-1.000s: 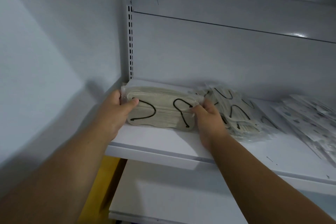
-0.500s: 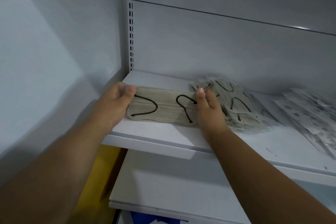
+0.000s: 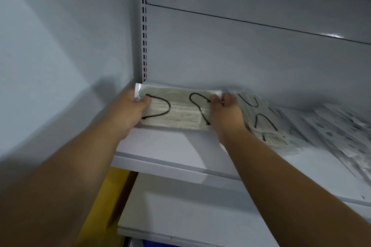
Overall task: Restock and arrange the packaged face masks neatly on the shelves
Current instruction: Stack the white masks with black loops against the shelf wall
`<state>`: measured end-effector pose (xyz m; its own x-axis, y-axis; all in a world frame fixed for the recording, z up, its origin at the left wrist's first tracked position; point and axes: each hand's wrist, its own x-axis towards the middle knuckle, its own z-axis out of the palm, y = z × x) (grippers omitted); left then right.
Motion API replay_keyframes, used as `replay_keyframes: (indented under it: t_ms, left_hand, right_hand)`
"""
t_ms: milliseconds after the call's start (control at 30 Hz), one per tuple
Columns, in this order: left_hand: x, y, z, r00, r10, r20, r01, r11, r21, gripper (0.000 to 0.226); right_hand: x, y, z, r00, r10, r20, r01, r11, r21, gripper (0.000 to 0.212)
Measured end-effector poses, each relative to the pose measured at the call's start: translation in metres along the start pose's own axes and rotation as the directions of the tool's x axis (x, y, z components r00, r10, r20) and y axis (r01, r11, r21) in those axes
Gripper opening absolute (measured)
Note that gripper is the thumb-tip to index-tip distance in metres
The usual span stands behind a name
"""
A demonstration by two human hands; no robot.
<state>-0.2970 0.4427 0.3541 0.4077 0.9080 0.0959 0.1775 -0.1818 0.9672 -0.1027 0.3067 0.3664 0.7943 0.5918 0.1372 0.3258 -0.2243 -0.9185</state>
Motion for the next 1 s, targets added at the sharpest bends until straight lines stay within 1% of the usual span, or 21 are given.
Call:
replay_keyframes:
  t_ms: [67,100,200,267,333,400,433,467,500,567,600,633,667,733,800,833,867,900,933,967,1000]
  left_hand:
    - [0.012,0.004,0.009,0.995,-0.084,-0.050,0.084,0.996,-0.014,0.015]
    - [0.018,0.006,0.012,0.991,-0.105,-0.080,0.107,0.994,0.021,0.012]
    - [0.035,0.013,0.019,0.986,-0.073,-0.150,0.104,0.972,0.209,0.015]
    - [0.045,0.016,0.022,0.986,-0.049,-0.161,0.097,0.948,0.304,0.024]
    - [0.055,0.018,0.020,0.982,-0.062,-0.177,0.125,0.920,0.371,0.028]
    - [0.069,0.017,0.017,0.976,-0.082,-0.200,0.154,0.914,0.376,0.031]
    - [0.074,0.017,0.016,0.976,-0.093,-0.199,0.165,0.908,0.384,0.032]
    - [0.080,0.014,0.015,0.976,-0.106,-0.191,0.175,0.903,0.392,0.034]
    - [0.084,0.012,0.015,0.977,-0.119,-0.178,0.183,0.895,0.407,0.036]
    - [0.092,0.008,0.020,0.983,-0.123,-0.139,0.173,0.883,0.436,0.038]
    - [0.096,0.008,0.024,0.986,-0.125,-0.112,0.162,0.882,0.443,0.038]
    - [0.100,0.009,0.029,0.990,-0.117,-0.081,0.141,0.883,0.447,0.038]
    - [0.104,0.008,0.035,0.993,-0.106,-0.046,0.116,0.880,0.460,0.037]
    - [0.111,0.008,0.047,0.996,-0.089,0.015,0.070,0.868,0.492,0.034]
    - [0.116,0.007,0.055,0.997,-0.070,0.046,0.036,0.858,0.512,0.030]
    - [0.119,0.006,0.058,0.997,-0.069,0.043,0.037,0.858,0.512,0.030]
    - [0.121,0.005,0.059,0.996,-0.077,0.032,0.050,0.858,0.511,0.031]
    - [0.122,0.005,0.059,0.995,-0.093,0.020,0.071,0.866,0.494,0.032]
    - [0.124,0.004,0.057,0.993,-0.117,0.003,0.102,0.878,0.468,0.034]
    - [0.128,0.003,0.054,0.990,-0.139,-0.014,0.131,0.892,0.433,0.034]
    - [0.132,0.001,0.050,0.987,-0.163,-0.013,0.155,0.909,0.387,0.031]
  right_hand:
    - [0.017,-0.004,0.009,1.000,0.028,-0.002,-0.028,0.992,-0.126,0.028]
    - [0.025,-0.005,0.012,0.999,0.036,-0.004,-0.036,0.982,-0.186,0.028]
    - [0.043,-0.005,0.018,0.995,0.099,0.015,-0.090,0.949,-0.301,0.035]
    - [0.057,-0.002,0.025,0.979,0.172,0.108,-0.113,0.904,-0.413,0.035]
    - [0.069,-0.008,0.030,0.974,0.165,0.156,-0.054,0.835,-0.547,0.049]
    - [0.080,-0.018,0.034,0.964,0.152,0.218,0.021,0.775,-0.631,0.056]
    - [0.084,-0.020,0.036,0.963,0.154,0.223,0.021,0.778,-0.628,0.054]
    - [0.081,-0.024,0.037,0.953,0.219,0.207,-0.056,0.803,-0.594,0.050]
    - [0.082,-0.025,0.040,0.938,0.277,0.210,-0.137,0.850,-0.509,0.045]
    - [0.079,-0.027,0.037,0.922,0.321,0.216,-0.205,0.879,-0.430,0.039]
    - [0.083,-0.025,0.034,0.922,0.331,0.202,-0.185,0.833,-0.522,0.037]
    - [0.086,-0.024,0.030,0.941,0.288,0.177,-0.138,0.806,-0.575,0.037]
    - [0.085,-0.027,0.024,0.945,0.277,0.176,-0.098,0.749,-0.655,0.036]
    - [0.087,-0.027,0.014,0.946,0.289,0.148,-0.080,0.650,-0.756,0.036]
    - [0.090,-0.019,0.010,0.948,0.303,0.101,-0.138,0.674,-0.726,0.035]
    - [0.088,-0.020,0.009,0.954,0.289,0.083,-0.154,0.706,-0.691,0.035]
    - [0.091,-0.019,0.011,0.967,0.235,0.098,-0.081,0.650,-0.756,0.035]
    - [0.093,-0.020,0.013,0.972,0.219,0.088,-0.070,0.622,-0.780,0.035]
    - [0.091,-0.021,0.015,0.980,0.178,0.092,-0.035,0.606,-0.795,0.035]
    - [0.091,-0.024,0.019,0.982,0.180,0.066,-0.066,0.639,-0.767,0.036]
    - [0.098,-0.023,0.022,0.988,0.128,0.087,-0.010,0.612,-0.790,0.036]
